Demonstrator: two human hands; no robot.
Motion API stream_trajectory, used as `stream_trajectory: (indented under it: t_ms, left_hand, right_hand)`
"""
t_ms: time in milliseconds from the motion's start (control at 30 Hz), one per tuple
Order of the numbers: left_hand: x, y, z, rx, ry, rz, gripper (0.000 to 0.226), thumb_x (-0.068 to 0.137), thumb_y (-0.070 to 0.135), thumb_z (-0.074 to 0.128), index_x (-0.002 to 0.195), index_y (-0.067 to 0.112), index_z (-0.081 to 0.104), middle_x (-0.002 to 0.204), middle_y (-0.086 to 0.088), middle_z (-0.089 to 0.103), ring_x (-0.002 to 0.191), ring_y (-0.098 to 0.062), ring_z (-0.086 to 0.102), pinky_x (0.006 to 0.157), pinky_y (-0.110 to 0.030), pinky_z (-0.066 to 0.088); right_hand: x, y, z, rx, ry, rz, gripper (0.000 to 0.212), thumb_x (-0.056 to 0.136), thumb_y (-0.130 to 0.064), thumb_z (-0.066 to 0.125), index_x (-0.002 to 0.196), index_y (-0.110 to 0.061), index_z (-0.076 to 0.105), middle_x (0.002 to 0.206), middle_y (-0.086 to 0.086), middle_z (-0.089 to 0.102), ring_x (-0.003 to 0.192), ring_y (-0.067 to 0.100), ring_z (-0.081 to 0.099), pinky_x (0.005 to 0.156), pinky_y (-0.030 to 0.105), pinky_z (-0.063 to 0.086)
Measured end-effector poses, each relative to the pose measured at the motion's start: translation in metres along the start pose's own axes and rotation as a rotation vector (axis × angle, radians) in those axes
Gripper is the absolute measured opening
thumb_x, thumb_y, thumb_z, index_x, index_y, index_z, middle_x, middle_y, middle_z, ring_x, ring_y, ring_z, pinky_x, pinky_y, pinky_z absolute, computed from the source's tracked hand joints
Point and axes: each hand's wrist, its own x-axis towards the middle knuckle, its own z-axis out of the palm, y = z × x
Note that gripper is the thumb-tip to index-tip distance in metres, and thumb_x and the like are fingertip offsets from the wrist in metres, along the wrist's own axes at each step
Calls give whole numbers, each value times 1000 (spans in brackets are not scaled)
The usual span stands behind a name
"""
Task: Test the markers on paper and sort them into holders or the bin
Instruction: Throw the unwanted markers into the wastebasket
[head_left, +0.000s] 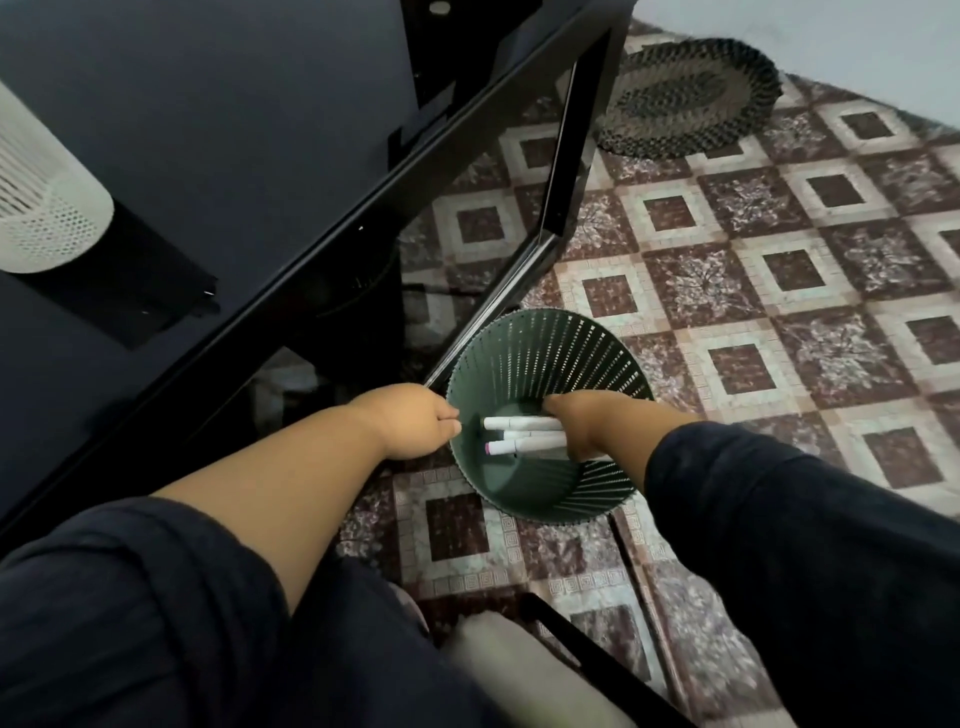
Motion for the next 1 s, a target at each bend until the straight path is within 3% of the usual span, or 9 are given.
stream_trajectory:
  t_ms: [167, 400, 733, 867, 1000]
  left_hand:
    - [-4, 2, 1, 15, -22, 3, 43, 100, 36, 37, 141, 23, 42, 148, 6, 38, 136, -14, 33, 109, -26, 25]
    - [-17, 7, -12, 20, 41, 8, 43, 100, 38, 37, 141, 24, 43, 146, 5, 41, 135, -16, 35, 108, -28, 28]
    - [-90, 10, -57, -18, 312, 30, 47, 98, 40, 41, 142, 25, 40, 148, 4, 37, 137, -15, 33, 108, -24, 25]
    - [-126, 3, -68, -31, 406, 24, 47, 98, 40, 43, 142, 25, 40, 149, 4, 37, 136, -15, 34, 107, -24, 26]
    - [-160, -12, -72, -56, 500, -1, 47, 97, 40, 43, 141, 26, 41, 148, 5, 39, 135, -14, 35, 110, -26, 27]
  right_hand:
    - [-4, -1, 2, 74, 17, 11, 58, 83, -6, 63, 137, -14, 42, 129, 6, 54, 113, 26, 54, 94, 35, 46]
    - [-35, -11, -36, 27, 145, -26, 32, 90, -20, 55, 122, -16, 56, 118, 4, 60, 105, 24, 57, 91, 38, 50]
    - [-111, -43, -110, -35, 383, -106, 14, 87, -31, 57, 100, -26, 57, 108, -2, 60, 99, 19, 57, 90, 38, 50]
    - [-140, -68, -132, -93, 455, -147, 21, 87, -34, 56, 105, -24, 58, 110, -2, 60, 102, 21, 56, 90, 37, 49]
    - [-165, -100, -145, -128, 530, -200, 18, 86, -33, 56, 103, -27, 58, 99, -8, 54, 100, 18, 55, 88, 33, 48]
